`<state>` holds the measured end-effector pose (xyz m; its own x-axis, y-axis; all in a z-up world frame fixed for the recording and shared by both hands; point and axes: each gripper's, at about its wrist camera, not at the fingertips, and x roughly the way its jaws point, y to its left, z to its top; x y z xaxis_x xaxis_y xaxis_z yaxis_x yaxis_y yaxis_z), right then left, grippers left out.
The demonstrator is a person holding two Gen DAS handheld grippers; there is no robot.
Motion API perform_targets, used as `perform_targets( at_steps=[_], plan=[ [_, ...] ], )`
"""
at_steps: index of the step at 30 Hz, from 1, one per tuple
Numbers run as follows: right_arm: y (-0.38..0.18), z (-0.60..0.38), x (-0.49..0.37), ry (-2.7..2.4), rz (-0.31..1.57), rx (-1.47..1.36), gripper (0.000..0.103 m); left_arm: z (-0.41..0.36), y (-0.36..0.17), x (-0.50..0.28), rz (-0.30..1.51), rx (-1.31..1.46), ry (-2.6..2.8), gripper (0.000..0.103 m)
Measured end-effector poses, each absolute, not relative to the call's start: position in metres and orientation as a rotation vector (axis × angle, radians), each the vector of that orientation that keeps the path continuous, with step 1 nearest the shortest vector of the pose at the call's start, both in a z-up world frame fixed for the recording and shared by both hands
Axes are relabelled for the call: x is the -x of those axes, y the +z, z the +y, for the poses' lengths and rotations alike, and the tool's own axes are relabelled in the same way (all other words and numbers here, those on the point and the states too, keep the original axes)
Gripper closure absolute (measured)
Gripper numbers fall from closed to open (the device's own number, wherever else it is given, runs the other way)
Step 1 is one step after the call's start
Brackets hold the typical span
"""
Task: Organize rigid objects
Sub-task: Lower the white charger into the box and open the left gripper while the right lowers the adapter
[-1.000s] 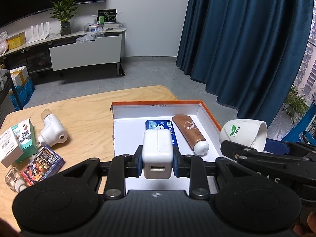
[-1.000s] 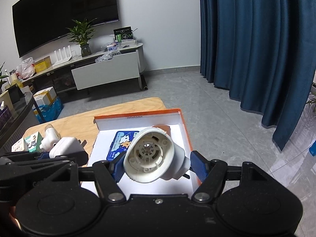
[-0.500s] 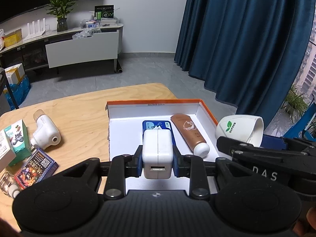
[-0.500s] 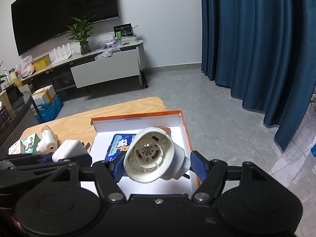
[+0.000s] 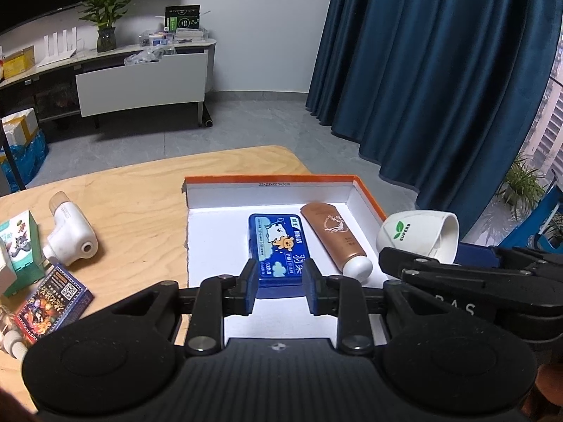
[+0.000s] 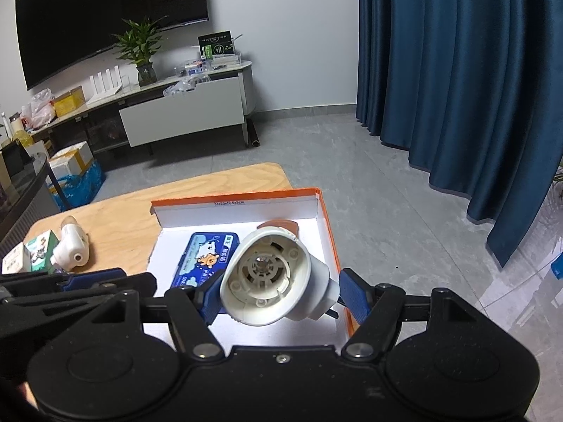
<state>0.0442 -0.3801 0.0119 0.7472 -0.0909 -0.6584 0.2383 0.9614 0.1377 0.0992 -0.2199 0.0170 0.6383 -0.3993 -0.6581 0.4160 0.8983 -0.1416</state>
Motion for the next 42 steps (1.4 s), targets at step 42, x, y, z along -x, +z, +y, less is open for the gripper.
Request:
perform_targets(
  at_steps=[42],
  plan=[
    [0.009,-0.339,-0.051,-0.123,0.729,-0.221,0.015,-0.146,0.016,-0.092,0.768,0.039,-0.324,0.042]
  ],
)
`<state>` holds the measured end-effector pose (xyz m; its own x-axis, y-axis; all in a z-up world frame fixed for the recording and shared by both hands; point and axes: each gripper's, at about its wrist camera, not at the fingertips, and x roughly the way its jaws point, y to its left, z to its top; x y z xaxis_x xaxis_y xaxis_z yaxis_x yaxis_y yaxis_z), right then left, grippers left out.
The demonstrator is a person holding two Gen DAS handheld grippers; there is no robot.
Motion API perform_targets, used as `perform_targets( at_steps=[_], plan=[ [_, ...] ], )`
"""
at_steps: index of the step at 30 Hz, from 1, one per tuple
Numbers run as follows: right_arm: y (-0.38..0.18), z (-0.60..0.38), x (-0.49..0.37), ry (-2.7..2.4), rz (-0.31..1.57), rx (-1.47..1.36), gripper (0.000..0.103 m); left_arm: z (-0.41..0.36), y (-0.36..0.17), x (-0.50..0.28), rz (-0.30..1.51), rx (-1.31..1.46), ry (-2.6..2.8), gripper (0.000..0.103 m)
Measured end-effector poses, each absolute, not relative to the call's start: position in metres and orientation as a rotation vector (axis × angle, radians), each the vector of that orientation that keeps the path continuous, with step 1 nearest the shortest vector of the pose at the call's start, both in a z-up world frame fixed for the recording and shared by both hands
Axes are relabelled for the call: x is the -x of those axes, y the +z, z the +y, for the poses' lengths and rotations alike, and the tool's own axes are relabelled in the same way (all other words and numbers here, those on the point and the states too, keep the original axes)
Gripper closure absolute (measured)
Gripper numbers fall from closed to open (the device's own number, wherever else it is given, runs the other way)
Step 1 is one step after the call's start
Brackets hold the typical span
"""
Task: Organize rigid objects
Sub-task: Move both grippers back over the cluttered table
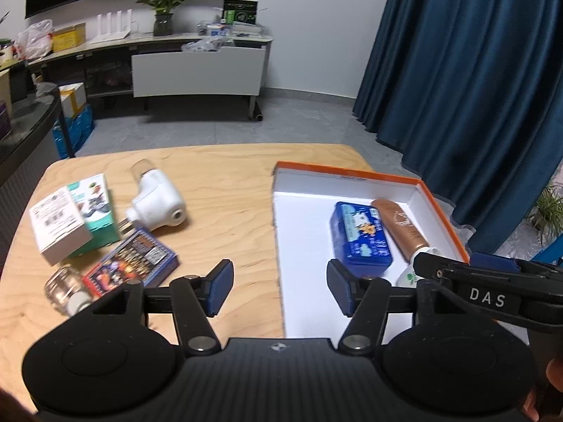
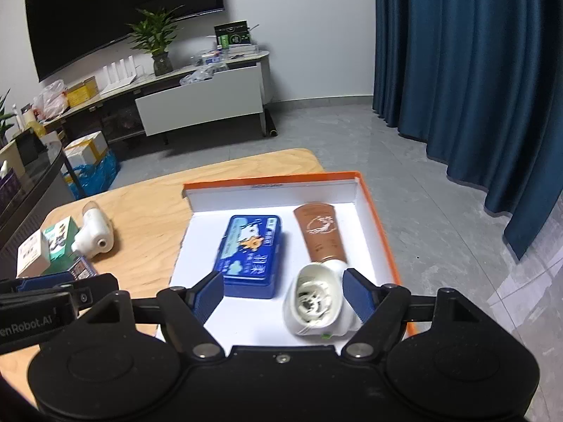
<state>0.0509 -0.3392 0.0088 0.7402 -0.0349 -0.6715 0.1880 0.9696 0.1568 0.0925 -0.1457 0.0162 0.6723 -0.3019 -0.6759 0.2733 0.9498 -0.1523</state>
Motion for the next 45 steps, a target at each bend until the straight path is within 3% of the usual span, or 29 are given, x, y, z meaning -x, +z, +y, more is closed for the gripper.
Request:
perform_targets(
  at_steps=[28,45],
  plan=[
    [0.002,-0.229,-0.058,0.107,0.783,-0.105,0.015,-0.024,-0.006,-0.083,0.796,0.136,-0.080,0.037],
    [-0.006,-0.220,-0.063,0.150,0.796,-0.109,0.015,0.005,-0.035,-0.120,0.840,0.177,0.031,0.026]
  ],
)
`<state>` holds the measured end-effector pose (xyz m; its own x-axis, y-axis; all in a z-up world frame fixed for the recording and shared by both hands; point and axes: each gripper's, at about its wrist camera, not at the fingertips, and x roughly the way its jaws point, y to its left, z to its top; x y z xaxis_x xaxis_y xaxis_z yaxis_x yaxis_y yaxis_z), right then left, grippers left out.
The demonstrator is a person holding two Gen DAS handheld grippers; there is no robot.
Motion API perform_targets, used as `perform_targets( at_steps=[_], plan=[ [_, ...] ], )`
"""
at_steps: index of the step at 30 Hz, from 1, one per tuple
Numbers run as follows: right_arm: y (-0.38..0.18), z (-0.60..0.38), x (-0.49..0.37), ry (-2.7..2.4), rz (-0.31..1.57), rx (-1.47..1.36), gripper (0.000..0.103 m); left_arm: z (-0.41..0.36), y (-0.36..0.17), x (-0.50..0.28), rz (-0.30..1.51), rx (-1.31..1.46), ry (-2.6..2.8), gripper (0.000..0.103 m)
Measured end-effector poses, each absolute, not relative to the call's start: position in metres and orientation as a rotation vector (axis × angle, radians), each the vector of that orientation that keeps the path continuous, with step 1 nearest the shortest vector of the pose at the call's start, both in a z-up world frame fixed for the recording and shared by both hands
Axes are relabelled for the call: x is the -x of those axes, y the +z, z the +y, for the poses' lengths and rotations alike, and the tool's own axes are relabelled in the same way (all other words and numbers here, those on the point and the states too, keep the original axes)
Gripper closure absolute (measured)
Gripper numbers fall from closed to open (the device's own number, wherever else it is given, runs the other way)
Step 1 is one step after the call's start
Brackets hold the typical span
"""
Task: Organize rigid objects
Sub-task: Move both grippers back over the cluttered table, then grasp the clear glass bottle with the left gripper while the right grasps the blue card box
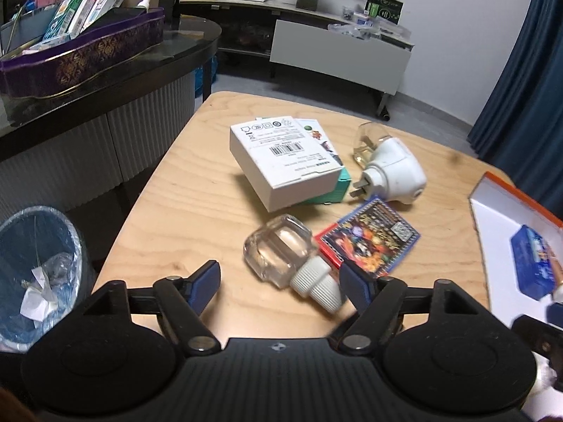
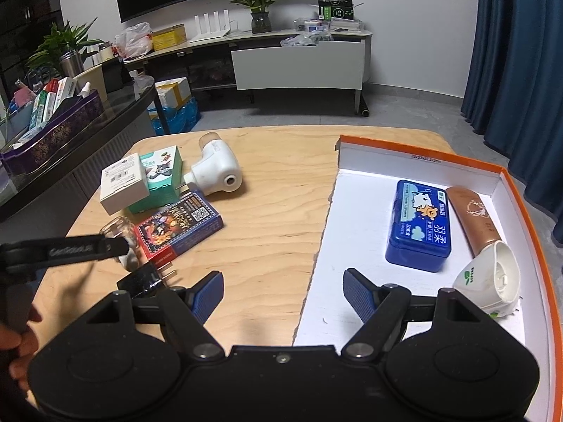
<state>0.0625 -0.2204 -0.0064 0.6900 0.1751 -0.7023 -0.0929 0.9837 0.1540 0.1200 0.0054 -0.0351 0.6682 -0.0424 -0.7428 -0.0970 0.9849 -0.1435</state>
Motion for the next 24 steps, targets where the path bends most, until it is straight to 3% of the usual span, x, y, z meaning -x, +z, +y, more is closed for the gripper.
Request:
perform_targets(
  at_steps=[6,19,22,24],
  plan=[
    [-0.009,-0.222,-0.066,0.151,0.797,-0.114,0.015,0.019,-0.039,-0.124,0.851,0.151,0.022,0.015],
    [-0.011,-0.210,-0.070,0.184,0.799,-0.105,0.014,0.024,-0.039,-0.131,0.813,0.035,-0.016,0.013],
    [-0.010,-0.208,-0.070,0.184,0.796,-0.102,0.014,0.018,-0.044,-0.141,0.800,-0.002,-0.039,0.017],
    [-0.010,-0.207,-0.071,0.183,0.799,-0.107,0.014,0.016,-0.045,-0.145,0.791,-0.003,-0.061,0.027]
  ],
)
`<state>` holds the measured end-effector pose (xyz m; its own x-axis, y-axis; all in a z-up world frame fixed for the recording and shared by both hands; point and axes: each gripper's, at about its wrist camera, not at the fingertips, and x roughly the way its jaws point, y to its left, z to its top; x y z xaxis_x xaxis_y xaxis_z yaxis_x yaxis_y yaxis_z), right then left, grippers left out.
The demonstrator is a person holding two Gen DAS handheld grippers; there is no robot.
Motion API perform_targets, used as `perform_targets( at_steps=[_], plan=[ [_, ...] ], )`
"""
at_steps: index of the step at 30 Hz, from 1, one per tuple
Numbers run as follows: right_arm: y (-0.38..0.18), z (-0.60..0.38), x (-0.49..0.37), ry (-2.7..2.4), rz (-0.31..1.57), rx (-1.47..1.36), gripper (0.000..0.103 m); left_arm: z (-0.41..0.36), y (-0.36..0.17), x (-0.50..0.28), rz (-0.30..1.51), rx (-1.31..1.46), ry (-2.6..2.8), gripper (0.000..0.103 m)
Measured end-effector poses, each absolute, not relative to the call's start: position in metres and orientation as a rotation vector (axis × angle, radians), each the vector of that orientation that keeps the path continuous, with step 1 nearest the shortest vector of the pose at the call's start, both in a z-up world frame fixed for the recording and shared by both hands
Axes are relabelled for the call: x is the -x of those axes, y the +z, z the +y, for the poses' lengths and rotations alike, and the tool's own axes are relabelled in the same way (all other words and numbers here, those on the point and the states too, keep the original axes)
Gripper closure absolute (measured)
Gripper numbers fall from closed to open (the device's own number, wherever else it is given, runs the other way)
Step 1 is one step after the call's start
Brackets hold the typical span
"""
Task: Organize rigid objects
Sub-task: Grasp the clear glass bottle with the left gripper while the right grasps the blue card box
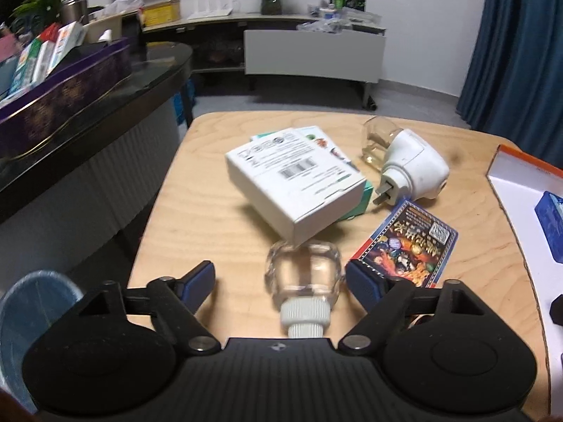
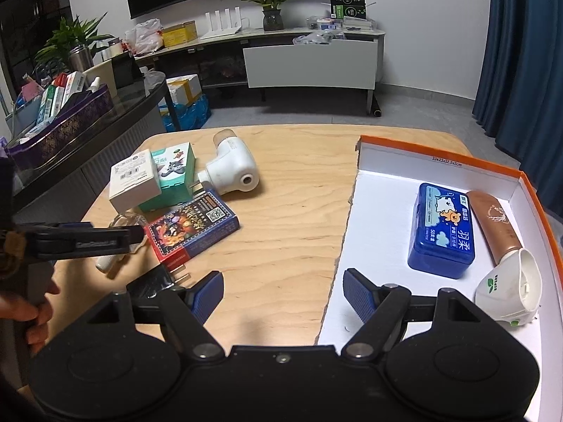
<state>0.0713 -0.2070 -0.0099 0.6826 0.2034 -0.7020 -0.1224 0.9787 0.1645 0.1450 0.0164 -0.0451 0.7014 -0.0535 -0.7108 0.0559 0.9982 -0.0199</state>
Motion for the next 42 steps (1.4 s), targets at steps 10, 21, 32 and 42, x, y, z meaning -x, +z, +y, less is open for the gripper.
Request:
perform_targets(
  at_steps=[10,21,32,42],
  plan=[
    [-0.014,-0.180,-0.083,0.252,0.819,-0.090,0.014,0.026,-0.049,-0.134,0.787,0.025,-0.096,0.052],
    [-0.020,-0.138,-0.137,0.300,0.890,-0.152,0.008,0.046,-0.040,-0.117,0.768,0.076,-0.089,0.052],
    [-0.029,-0.074,-0.173,0.151,0.846,0.023,0.007,0.052,-0.034,-0.111,0.749,0.121,-0.105,0.052],
    [-0.037,-0.119,-0.153,0.079,0.885,0.070,0.005,0.051,-0.030,-0.110,0.738,0.128,-0.137,0.052]
  ],
)
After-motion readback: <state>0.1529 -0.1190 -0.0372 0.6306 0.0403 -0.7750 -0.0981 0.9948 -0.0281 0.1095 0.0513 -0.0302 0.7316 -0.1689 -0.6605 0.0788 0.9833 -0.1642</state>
